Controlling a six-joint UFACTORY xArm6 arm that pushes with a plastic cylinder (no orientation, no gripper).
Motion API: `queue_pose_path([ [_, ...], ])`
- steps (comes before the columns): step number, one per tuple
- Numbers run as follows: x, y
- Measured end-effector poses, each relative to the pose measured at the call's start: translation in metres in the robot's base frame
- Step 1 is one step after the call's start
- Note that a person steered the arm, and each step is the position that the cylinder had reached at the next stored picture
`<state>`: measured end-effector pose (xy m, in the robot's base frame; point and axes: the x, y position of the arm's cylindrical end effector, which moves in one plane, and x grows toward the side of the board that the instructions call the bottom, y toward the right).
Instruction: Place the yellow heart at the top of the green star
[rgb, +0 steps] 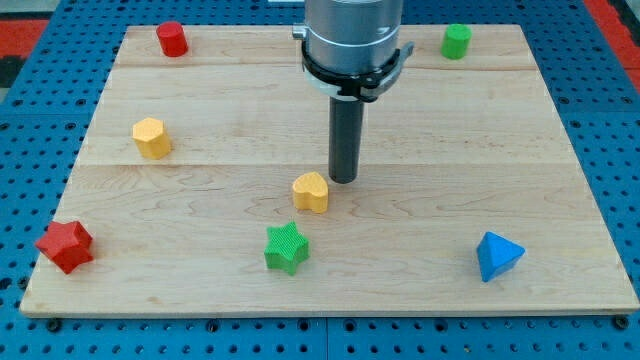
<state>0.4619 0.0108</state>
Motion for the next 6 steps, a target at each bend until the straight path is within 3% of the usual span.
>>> queue_pose_path([
  [4, 0.022, -0.028],
  [6, 0.009, 0.004],
])
